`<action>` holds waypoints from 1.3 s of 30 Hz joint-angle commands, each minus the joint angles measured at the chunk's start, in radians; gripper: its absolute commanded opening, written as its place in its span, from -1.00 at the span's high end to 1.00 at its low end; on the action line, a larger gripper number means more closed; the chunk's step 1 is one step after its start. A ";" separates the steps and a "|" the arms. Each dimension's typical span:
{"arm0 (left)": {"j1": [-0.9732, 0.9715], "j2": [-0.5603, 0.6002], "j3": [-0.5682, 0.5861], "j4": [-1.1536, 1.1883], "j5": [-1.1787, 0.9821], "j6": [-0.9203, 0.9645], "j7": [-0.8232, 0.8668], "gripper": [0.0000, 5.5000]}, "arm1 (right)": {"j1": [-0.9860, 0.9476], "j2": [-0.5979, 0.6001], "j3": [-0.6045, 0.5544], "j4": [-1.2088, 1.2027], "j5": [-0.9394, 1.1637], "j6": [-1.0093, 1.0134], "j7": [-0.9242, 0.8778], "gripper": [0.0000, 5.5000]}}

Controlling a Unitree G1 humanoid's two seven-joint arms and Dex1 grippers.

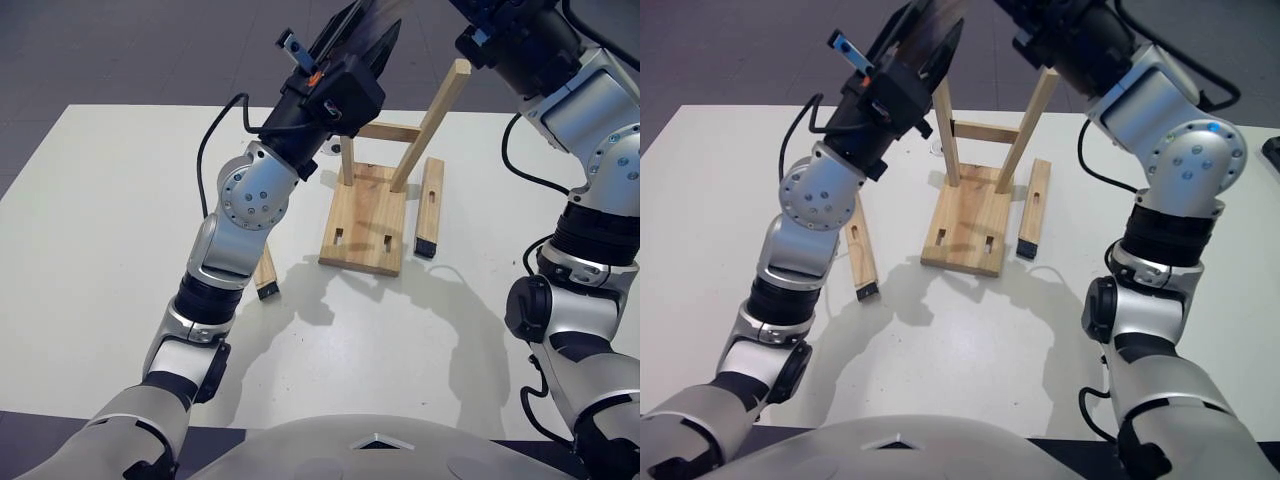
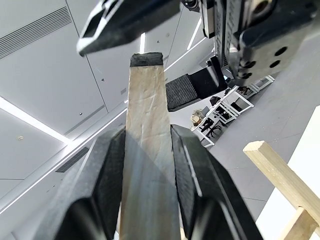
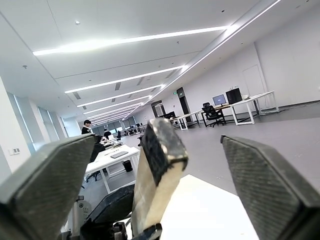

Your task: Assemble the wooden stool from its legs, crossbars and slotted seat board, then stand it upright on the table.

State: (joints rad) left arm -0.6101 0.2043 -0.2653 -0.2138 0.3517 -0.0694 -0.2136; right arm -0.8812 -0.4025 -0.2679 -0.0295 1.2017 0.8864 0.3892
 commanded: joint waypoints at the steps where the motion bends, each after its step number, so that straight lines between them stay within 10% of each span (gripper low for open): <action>1: -0.014 -0.011 0.003 0.010 0.004 -0.013 0.005 0.53 | 0.013 0.012 -0.004 -0.013 0.015 0.022 0.006 -0.39; 22: -0.021 -0.023 -0.005 0.071 0.026 -0.051 0.005 0.53 | 0.026 0.060 -0.023 -0.037 0.035 0.018 0.003 0.73; 30: -0.029 -0.033 0.005 0.100 0.030 -0.052 0.019 0.53 | 0.048 0.080 -0.033 -0.081 0.056 0.016 -0.012 0.74; 39: -0.014 -0.085 0.052 0.023 -0.116 0.053 -0.028 -0.05 | 0.056 0.064 -0.066 -0.069 0.020 -0.031 -0.068 0.85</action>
State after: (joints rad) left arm -0.6271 0.1280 -0.2343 -0.1445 0.2918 -0.0597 -0.2110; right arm -0.8269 -0.3205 -0.3135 -0.1061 1.2371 0.8712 0.3376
